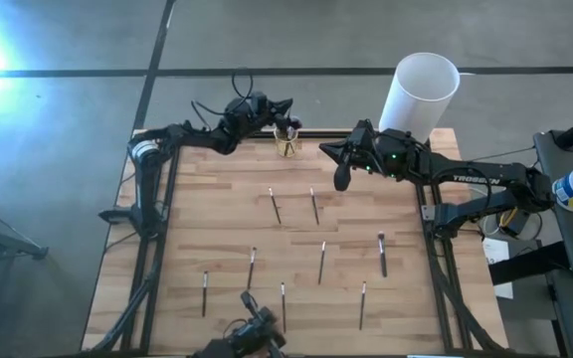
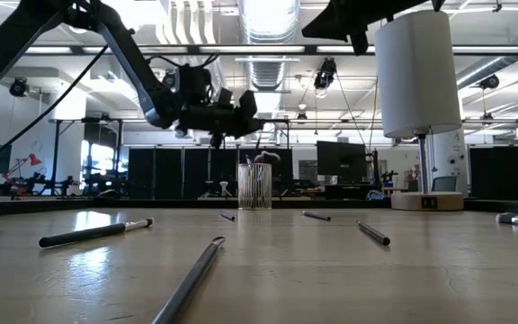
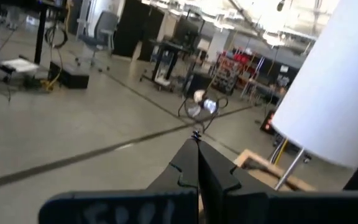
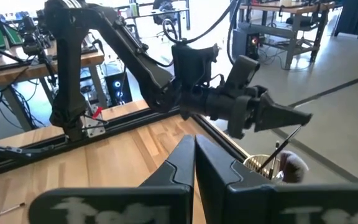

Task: Put items in baskets/containers
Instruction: Put the black lash brush into the yellow pen holder, then put the black foundation brush into the yellow pen holder

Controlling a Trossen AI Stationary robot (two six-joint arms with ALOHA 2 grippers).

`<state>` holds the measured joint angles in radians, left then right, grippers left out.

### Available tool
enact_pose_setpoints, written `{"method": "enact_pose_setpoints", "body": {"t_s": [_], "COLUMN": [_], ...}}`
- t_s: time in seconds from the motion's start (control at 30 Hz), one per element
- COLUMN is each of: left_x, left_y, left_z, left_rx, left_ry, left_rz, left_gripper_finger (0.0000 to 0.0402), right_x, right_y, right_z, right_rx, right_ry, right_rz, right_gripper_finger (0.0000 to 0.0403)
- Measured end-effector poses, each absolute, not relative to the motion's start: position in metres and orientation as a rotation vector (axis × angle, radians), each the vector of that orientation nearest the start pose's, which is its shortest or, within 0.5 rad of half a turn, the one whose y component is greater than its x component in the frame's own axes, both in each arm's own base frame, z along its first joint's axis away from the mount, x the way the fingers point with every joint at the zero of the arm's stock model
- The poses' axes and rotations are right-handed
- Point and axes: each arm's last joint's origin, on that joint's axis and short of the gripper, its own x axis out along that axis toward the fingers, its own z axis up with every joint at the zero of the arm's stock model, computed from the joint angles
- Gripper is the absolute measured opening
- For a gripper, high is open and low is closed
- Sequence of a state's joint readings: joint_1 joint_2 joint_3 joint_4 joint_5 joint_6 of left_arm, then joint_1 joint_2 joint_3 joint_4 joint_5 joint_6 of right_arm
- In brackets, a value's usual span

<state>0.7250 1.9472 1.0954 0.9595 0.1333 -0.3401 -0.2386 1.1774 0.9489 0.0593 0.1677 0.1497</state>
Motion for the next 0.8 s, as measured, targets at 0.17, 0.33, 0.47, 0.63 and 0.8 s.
{"method": "enact_pose_setpoints", "body": {"t_s": [0.17, 0.33, 0.47, 0.63, 0.8], "left_x": [0.311, 0.31, 0.309, 0.302, 0.293], "left_y": [0.271, 0.271, 0.269, 0.264, 0.255], "left_z": [0.2, 0.191, 0.198, 0.213, 0.226], "left_rx": [-0.293, -0.324, -0.346, -0.364, -0.399], "left_ry": [-0.147, -0.078, -0.046, 0.009, 0.098], "left_rz": [0.588, 0.631, 0.62, 0.626, 0.638], "left_gripper_finger": [0.0, 0.0004, 0.0022, 0.005, 0.0065], "right_x": [0.257, 0.257, 0.257, 0.257, 0.256], "right_y": [-0.068, -0.067, -0.067, -0.067, -0.067], "right_z": [0.334, 0.334, 0.334, 0.334, 0.33], "right_rx": [0.153, 0.142, 0.132, 0.114, 0.1], "right_ry": [0.14, 0.143, 0.147, 0.153, 0.207], "right_rz": [-0.418, -0.417, -0.416, -0.407, -0.406], "right_gripper_finger": [0.0008, 0.0008, 0.0008, 0.0008, 0.0008]}}
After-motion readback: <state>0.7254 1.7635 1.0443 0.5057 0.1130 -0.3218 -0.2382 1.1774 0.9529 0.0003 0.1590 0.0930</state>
